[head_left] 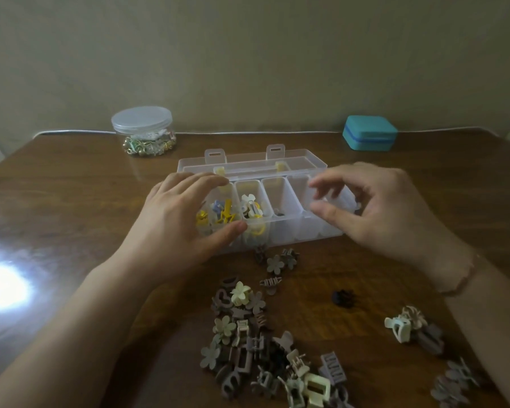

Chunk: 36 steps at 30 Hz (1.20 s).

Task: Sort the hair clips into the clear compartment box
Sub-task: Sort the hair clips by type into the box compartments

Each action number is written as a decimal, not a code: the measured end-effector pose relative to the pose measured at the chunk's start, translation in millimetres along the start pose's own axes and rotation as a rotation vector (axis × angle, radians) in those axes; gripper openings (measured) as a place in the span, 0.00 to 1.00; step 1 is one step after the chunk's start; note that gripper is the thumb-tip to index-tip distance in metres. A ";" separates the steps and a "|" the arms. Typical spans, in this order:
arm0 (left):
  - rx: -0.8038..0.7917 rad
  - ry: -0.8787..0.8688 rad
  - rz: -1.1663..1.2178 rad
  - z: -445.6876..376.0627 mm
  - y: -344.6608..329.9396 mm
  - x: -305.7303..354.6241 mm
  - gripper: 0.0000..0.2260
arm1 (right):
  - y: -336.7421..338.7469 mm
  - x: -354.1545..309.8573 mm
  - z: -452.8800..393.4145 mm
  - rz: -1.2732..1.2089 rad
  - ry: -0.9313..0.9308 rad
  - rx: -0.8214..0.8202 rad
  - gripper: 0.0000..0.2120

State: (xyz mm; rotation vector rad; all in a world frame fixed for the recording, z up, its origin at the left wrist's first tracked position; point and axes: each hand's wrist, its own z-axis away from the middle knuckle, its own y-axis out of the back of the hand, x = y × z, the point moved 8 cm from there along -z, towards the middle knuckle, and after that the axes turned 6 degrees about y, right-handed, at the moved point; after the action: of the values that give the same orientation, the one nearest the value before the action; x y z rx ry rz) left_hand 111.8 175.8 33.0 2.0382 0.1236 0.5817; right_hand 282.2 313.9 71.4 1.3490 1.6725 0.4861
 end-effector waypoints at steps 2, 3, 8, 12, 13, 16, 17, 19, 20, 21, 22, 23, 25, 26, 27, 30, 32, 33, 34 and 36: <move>0.007 -0.001 0.011 0.2 -0.2 -0.3 0.31 | -10.4 -13.8 5.7 -0.002 0.089 -0.134 0.12; 0.009 0.001 0.017 0.4 -0.3 -0.6 0.31 | -19.6 -18.1 8.3 0.048 0.118 -0.219 0.13; -0.005 0.021 0.032 0.0 0.4 -2.1 0.32 | -59.6 -18.7 13.6 0.302 0.174 -0.453 0.17; -0.035 0.033 0.055 0.1 0.4 -4.9 0.32 | -55.8 -17.2 15.2 0.248 0.153 -0.517 0.12; -0.040 0.032 0.063 0.1 1.1 -5.4 0.33 | -50.4 -19.1 15.9 0.169 0.128 -0.525 0.11; -0.047 0.005 0.086 0.4 3.2 -4.3 0.32 | -16.1 -27.1 7.4 -0.145 0.091 -0.222 0.10; -0.050 -0.006 0.094 0.8 3.5 -3.5 0.32 | -5.6 -25.1 4.6 -0.178 0.078 -0.086 0.11; -0.054 -0.027 0.104 1.9 3.8 -2.7 0.32 | -0.8 -19.8 -1.3 -0.130 0.060 0.062 0.12; -0.052 -0.036 0.106 2.3 3.8 -2.5 0.31 | -5.1 -17.9 -4.2 -0.065 0.061 0.068 0.13; -0.050 -0.043 0.104 2.8 3.8 -1.9 0.31 | -10.5 -15.6 -5.3 0.020 0.071 0.049 0.15; -0.050 -0.047 0.100 3.1 3.5 -1.4 0.32 | -13.9 -14.6 -5.3 0.103 0.091 0.032 0.17; -0.049 -0.048 0.096 2.9 3.1 -1.4 0.32 | -14.2 -14.3 -4.3 0.157 0.122 0.032 0.17; -0.049 -0.052 0.091 2.4 2.1 -0.6 0.32 | -11.6 -21.1 0.3 0.151 0.222 0.043 0.14; -0.050 -0.050 0.090 2.5 1.8 -0.8 0.32 | -13.3 -27.9 3.2 0.116 0.284 0.016 0.12; -0.049 -0.048 0.090 2.6 1.8 -1.1 0.32 | -18.5 -34.2 6.3 0.085 0.337 -0.049 0.09; -0.052 -0.042 0.089 2.6 1.9 -1.7 0.32 | -43.5 -45.3 13.2 0.158 0.407 -0.316 0.09; -0.052 -0.044 0.086 2.7 2.2 -1.4 0.32 | -54.8 -44.2 17.7 0.258 0.424 -0.410 0.12; -0.050 -0.045 0.087 2.9 2.4 -1.3 0.32 | -58.3 -43.1 20.0 0.288 0.426 -0.447 0.12; -0.048 -0.047 0.088 3.0 2.7 -1.3 0.32 | -61.5 -42.5 21.8 0.309 0.423 -0.483 0.14; -0.046 -0.048 0.092 3.0 3.0 -1.0 0.32 | -67.9 -42.2 23.9 0.343 0.414 -0.550 0.17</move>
State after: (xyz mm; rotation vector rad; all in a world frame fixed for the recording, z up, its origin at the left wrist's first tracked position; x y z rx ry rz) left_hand 111.9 171.5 33.9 2.0192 -0.0124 0.5870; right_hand 263.6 247.6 24.3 1.1627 1.4565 1.3935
